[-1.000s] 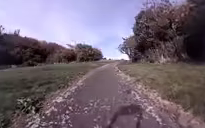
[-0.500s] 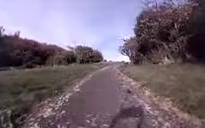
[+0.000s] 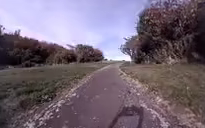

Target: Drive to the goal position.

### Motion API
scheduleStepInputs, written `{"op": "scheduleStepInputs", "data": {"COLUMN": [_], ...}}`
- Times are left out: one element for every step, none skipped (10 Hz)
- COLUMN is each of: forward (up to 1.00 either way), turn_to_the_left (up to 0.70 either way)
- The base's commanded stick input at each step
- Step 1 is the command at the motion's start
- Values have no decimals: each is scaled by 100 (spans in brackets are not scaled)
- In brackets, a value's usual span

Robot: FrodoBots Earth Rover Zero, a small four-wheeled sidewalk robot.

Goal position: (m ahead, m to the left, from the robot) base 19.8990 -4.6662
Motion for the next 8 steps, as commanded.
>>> {"op": "scheduleStepInputs", "data": {"forward": [85,85,85,85,85,85,85,85], "turn_to_the_left": [0,0,0,0,0,0,0,0]}}
